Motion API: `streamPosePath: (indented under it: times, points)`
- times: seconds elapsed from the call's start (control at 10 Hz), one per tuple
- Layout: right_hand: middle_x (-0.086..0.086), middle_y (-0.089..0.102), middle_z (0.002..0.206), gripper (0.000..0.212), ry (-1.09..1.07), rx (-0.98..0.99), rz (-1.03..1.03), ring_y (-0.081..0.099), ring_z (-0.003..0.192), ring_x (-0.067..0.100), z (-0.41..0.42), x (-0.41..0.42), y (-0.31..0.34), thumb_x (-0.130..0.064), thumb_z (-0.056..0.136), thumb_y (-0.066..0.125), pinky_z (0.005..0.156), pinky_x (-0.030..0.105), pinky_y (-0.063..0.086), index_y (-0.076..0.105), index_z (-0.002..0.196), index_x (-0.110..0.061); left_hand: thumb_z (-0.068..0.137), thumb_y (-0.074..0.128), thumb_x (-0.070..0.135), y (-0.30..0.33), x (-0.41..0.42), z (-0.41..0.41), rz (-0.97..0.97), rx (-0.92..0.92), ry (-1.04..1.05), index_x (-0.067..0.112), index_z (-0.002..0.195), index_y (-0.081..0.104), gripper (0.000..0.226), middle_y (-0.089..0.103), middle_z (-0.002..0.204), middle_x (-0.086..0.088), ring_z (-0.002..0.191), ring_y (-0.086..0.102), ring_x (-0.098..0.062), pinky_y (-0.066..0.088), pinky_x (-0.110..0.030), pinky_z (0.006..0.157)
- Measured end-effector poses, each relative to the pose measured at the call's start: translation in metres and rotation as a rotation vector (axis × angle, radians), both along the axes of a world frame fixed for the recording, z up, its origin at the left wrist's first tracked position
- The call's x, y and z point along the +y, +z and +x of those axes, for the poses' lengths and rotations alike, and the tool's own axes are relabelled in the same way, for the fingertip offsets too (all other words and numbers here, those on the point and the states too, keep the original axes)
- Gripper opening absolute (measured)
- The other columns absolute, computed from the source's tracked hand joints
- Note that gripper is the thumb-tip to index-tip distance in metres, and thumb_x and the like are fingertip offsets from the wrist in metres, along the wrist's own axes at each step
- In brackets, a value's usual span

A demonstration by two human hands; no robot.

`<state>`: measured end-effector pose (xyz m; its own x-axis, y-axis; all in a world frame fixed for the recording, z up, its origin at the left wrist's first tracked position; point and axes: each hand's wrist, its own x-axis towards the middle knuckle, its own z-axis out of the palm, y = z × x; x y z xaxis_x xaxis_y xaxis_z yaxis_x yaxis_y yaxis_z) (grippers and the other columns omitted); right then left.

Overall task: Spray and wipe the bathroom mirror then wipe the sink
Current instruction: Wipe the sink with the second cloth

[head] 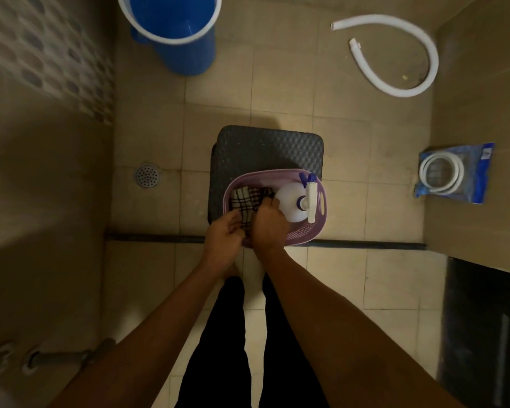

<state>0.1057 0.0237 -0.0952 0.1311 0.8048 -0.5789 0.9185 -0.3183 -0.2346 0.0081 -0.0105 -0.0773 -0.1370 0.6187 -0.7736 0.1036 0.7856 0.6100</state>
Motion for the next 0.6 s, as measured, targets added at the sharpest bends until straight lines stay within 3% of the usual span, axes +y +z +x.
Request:
streamPosePath:
  times: [0.1, 0.2, 0.4, 0.5, 0.6]
  points:
    - [0.014, 0.056, 0.128, 0.038, 0.055, -0.072, 0.028, 0.061, 0.109, 0.028, 0.001, -0.001, -0.006, -0.024, 0.104, 0.041, 0.089, 0.034, 0.051, 0.040, 0.137, -0.006, 0.086, 0.049, -0.016, -0.002, 0.000, -0.002, 0.004, -0.033, 0.013, 0.003, 0.140, 0.048, 0.058, 0.058, 0.127, -0.007, 0.114, 0.055, -0.015, 0.050, -0.034, 0.098]
    - [0.014, 0.056, 0.127, 0.039, 0.095, -0.042, 0.017, 0.062, 0.107, 0.027, 0.003, -0.003, -0.003, -0.025, 0.102, 0.045, 0.089, 0.034, 0.052, 0.040, 0.136, -0.006, 0.085, 0.050, -0.015, -0.001, -0.001, -0.005, 0.006, -0.034, 0.024, 0.003, 0.139, 0.049, 0.057, 0.059, 0.131, -0.010, 0.120, 0.056, -0.021, 0.048, -0.042, 0.104]
    - [0.012, 0.056, 0.124, 0.035, 0.166, 0.036, 0.067, 0.060, 0.106, 0.026, 0.018, -0.012, 0.029, -0.027, 0.100, 0.047, 0.087, 0.034, 0.053, 0.047, 0.129, -0.008, 0.090, 0.049, -0.007, 0.025, -0.002, -0.003, 0.063, 0.064, -0.071, 0.003, 0.141, 0.048, 0.052, 0.059, 0.134, -0.013, 0.122, 0.057, -0.025, 0.046, -0.040, 0.106]
    - [0.012, 0.055, 0.128, 0.037, 0.274, 0.087, 0.083, 0.057, 0.110, 0.025, 0.030, -0.018, 0.045, -0.029, 0.098, 0.049, 0.090, 0.036, 0.054, 0.049, 0.129, -0.008, 0.091, 0.054, 0.006, 0.035, -0.008, -0.010, 0.241, 0.237, -0.272, 0.010, 0.138, 0.053, 0.047, 0.064, 0.123, -0.010, 0.107, 0.062, -0.022, 0.053, -0.044, 0.095]
    - [0.015, 0.050, 0.140, 0.046, 0.362, 0.125, 0.130, 0.049, 0.127, 0.028, 0.040, -0.025, 0.066, -0.030, 0.099, 0.046, 0.101, 0.039, 0.049, 0.043, 0.139, -0.006, 0.092, 0.052, 0.016, 0.046, -0.023, -0.013, 0.390, 0.487, -0.477, 0.004, 0.145, 0.041, 0.055, 0.050, 0.141, -0.017, 0.129, 0.049, -0.031, 0.042, -0.048, 0.108]
